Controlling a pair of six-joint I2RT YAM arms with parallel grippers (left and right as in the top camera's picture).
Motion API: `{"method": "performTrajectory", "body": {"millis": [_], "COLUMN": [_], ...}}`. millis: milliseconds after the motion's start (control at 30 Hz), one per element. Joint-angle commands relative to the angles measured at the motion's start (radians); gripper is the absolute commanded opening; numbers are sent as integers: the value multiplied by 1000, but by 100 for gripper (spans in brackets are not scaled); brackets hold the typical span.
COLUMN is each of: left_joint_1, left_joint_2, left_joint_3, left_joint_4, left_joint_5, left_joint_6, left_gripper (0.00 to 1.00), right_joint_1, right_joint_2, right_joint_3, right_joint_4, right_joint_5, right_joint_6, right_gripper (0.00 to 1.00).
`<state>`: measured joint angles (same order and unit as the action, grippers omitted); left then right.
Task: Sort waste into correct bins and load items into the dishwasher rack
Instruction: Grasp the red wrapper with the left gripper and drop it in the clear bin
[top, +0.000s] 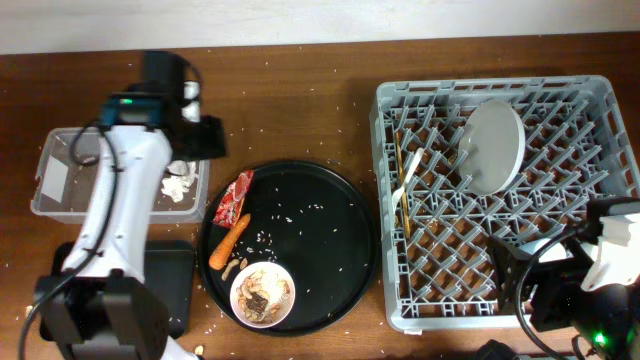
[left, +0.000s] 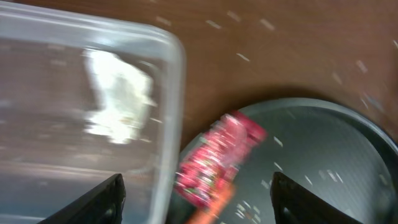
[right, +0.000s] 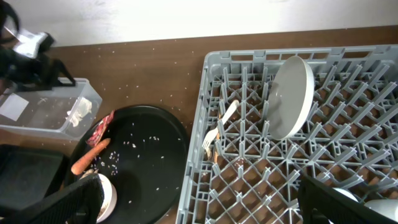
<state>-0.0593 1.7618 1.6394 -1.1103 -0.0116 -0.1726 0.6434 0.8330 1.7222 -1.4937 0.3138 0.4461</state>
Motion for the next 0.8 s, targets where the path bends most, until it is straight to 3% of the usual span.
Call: {"method": "performTrajectory", "body": {"millis": [0,33,67,100,200,233,267,300,400,500,600,633,667,700,733,767], "left_joint_1": [-184,-214,-248,-254,-252,-252,-252,-252,-252,-184,20,80,127,134,128,95], "left_joint_2": [36,52,89,119,211,240,248,238,161,51,56,73,77,71,66,51], "left_joint_3": [-164,-199,-244,-269,-283,-283,-283,-266,-113,26,25,25,25,38,66,107], "left_joint_4": [45,71,117,156,241,253,250,223,56,-85,-36,2,9,-13,-65,-167], "left_joint_5": [-119,-180,-277,-332,-351,-341,-298,-282,-231,-318,-344,-294,-200,-161,-113,11], "left_joint_6": [28,15,-47,-102,-112,-111,-110,-110,-111,-131,-157,-155,-148,-115,-74,-56], "left_gripper": [70,69,59,56,55,42,15,0,0,0,1,15,63,80,80,71], "right_joint_1": [5,5,5,5,5,5,5,5,5,5,5,5,5,5,5,5], "right_joint_2": [-1,-1,-1,-1,-1,-1,-1,-1,-1,-1,-1,-1,-1,-1,-1,-1], "right_joint_3": [-1,-1,-1,-1,-1,-1,-1,-1,-1,-1,-1,-1,-1,-1,-1,-1], "right_joint_4": [-2,-3,-3,-3,-3,-3,-6,-7,-7,-7,-6,-6,-6,-6,-6,-6], "right_joint_5": [5,5,4,4,-11,-14,-14,-14,-14,-14,-14,-14,-14,-14,-14,-14], "right_joint_6": [8,8,8,8,8,8,8,8,8,8,8,8,8,8,8,8], "right_gripper": [99,98,98,99,98,98,98,98,98,98,98,98,98,98,98,99]}}
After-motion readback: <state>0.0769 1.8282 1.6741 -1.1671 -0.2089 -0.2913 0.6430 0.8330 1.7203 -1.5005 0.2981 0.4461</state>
